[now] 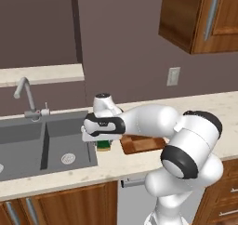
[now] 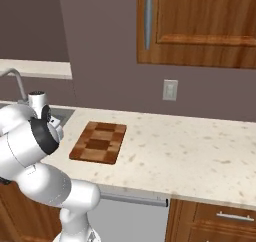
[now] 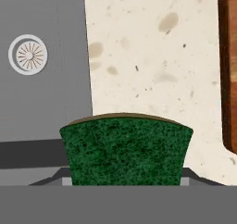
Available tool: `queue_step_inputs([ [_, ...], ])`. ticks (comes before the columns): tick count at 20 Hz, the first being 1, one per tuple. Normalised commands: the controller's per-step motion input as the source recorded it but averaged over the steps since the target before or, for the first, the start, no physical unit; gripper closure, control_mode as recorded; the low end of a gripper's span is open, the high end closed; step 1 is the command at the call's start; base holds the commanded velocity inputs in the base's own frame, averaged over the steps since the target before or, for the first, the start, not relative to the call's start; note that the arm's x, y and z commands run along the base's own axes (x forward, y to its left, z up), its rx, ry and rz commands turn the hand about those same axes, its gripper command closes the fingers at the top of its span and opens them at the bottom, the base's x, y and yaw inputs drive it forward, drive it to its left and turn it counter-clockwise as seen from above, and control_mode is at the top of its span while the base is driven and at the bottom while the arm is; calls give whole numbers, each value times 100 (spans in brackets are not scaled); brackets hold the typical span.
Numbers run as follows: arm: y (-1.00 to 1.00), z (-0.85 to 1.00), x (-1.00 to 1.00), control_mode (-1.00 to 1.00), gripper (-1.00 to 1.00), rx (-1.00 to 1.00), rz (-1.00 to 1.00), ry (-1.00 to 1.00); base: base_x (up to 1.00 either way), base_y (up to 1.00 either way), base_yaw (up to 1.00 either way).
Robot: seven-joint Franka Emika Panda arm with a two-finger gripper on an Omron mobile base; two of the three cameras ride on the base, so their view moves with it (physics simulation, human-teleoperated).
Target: Pick up the sponge from the counter and clean the cutting board by briefly scrubbing or pressing down on the cutting board. Once finished, release the sponge.
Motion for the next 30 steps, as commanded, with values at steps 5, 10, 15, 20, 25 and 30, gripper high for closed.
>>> queue_step_inputs([
  [5,0,0,0,100,100,0,0,0,13,41,0],
  [10,0,0,0,100,100,0,0,0,22,13,0],
  [15,0,0,0,100,100,0,0,0,29,7,0],
  [20,0,0,0,100,100,0,0,0,33,2,0],
  [25,-31,0,35,-100,100,0,2,0,0,0,0],
  [30,-83,-1,22,-100,100,0,1,0,0,0,0],
])
